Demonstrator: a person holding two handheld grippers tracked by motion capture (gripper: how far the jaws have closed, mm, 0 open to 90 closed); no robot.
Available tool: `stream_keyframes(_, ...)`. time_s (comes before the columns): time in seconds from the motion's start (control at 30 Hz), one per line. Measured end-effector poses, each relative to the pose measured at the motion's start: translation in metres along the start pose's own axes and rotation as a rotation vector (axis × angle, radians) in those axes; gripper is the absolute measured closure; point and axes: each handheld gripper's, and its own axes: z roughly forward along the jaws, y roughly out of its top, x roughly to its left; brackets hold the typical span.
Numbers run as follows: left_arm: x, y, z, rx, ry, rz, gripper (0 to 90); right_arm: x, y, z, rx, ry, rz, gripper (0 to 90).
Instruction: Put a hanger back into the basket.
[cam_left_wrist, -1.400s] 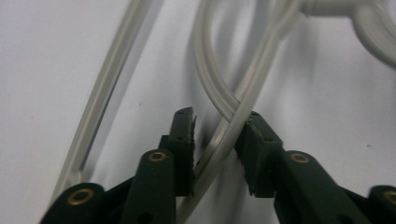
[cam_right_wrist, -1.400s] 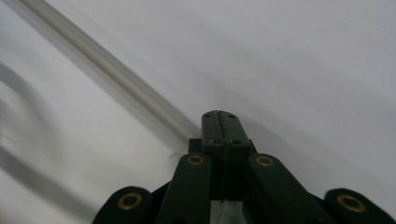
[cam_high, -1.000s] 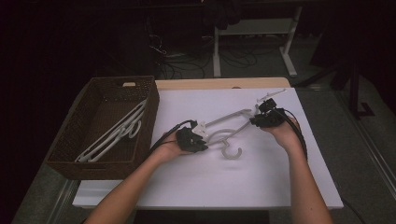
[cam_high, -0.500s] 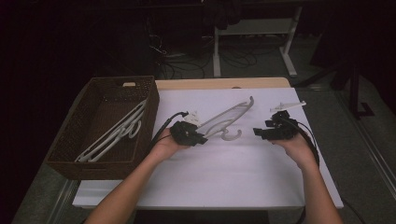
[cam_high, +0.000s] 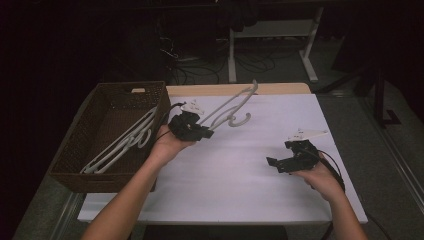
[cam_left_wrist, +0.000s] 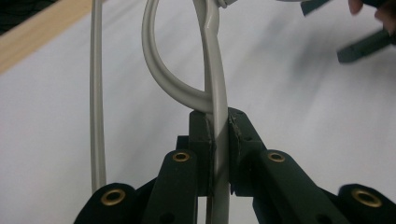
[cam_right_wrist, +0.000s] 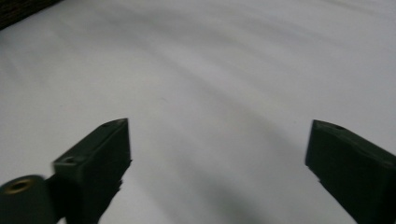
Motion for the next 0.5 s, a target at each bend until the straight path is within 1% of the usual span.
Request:
stream_keyframes(0.07,0.002,0.003,-0.009,-0.006,0.005,-0.007,81.5,0.005,-0.003,0.001,0.002,-0.003,-0.011,0.9)
stream_keyframes(0.2,0.006,0.01,-0.039,-0.037,0.023,-0.016,81.5,0.017,-0.011,0.002,-0.007,0.003,-0.024,0.3)
stream_keyframes(0.33,0.012,0.014,-0.072,-0.061,0.048,-0.006,81.5,0.029,-0.014,0.001,-0.019,0.007,-0.042,0.3)
stream_keyframes(0.43,0.022,0.011,-0.098,-0.082,0.066,-0.004,81.5,0.032,-0.016,-0.001,-0.024,0.005,-0.046,0.3)
stream_keyframes(0.5,0.029,0.005,-0.116,-0.094,0.08,-0.008,81.5,0.032,-0.016,0.0,-0.023,0.002,-0.047,0.3)
